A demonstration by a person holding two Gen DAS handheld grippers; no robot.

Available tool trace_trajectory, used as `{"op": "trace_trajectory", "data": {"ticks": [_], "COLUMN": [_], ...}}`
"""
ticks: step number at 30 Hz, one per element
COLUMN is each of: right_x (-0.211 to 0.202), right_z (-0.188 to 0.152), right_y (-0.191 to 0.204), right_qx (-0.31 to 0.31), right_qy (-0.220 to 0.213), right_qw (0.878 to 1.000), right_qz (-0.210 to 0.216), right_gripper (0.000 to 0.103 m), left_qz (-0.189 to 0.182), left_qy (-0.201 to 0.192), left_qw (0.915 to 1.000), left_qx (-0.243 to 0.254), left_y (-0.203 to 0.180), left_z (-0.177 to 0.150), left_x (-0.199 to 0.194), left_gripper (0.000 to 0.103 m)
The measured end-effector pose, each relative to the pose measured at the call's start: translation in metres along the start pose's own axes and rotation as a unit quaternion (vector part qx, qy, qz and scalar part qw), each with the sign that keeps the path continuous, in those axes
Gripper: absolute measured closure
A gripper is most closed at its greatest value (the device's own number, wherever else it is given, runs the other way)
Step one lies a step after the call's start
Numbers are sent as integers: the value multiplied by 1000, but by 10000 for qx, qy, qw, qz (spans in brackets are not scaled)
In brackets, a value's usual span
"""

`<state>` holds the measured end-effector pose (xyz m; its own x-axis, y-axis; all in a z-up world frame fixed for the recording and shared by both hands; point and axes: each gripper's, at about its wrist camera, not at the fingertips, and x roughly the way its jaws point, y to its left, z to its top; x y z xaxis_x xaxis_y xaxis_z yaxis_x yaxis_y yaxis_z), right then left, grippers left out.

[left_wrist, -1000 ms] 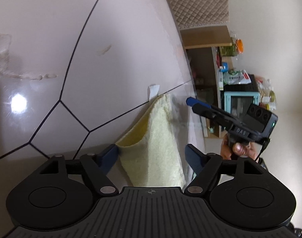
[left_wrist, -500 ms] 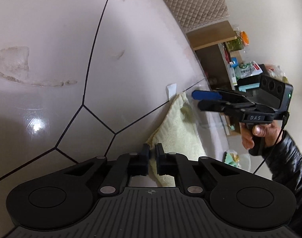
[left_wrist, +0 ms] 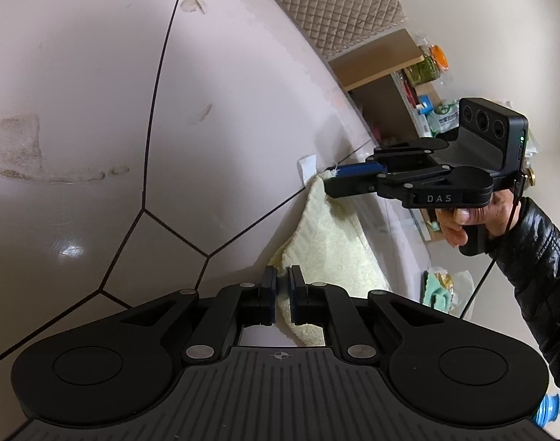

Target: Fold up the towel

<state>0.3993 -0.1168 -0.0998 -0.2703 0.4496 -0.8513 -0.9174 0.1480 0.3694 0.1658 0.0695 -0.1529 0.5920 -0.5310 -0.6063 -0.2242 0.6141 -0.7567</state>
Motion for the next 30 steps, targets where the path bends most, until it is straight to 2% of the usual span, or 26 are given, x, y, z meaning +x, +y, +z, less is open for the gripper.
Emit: {"op": "trace_trajectory", "data": {"ticks": [8, 12, 15, 19, 21, 26, 30], "right_x": [-20, -30, -40, -54, -62, -83, -99], "right_z": [-3, 4, 5, -1, -8, -35, -61], "right_y": [8, 7, 3, -3, -5, 2, 14], "right_qx": [215, 386, 554, 616, 619, 577, 508], "right_qy": [-512, -867, -1233, -1589, -1696, -1779, -1709], "right_qw": [9984, 9953, 9901, 9832, 9811, 9794, 9808], "right_qz": [-71, -194, -377, -662, -699, -761, -792], "right_gripper": [91, 91, 91, 91, 91, 91, 91], "left_qz": [57, 173, 277, 403, 412, 336, 293], "left_qy": [-115, -108, -40, 51, 79, 128, 238], "left_qw": [9994, 9979, 9940, 9835, 9754, 9572, 9430], "left_qx": [315, 614, 1060, 1763, 2164, 2870, 3307], "left_y": [-9, -10, -17, -37, -54, -94, -121], "left_z": [15, 39, 66, 100, 103, 85, 55], "left_x": [-14, -19, -18, -10, -7, -5, -2], "left_gripper": [96, 96, 96, 96, 96, 96, 96]}}
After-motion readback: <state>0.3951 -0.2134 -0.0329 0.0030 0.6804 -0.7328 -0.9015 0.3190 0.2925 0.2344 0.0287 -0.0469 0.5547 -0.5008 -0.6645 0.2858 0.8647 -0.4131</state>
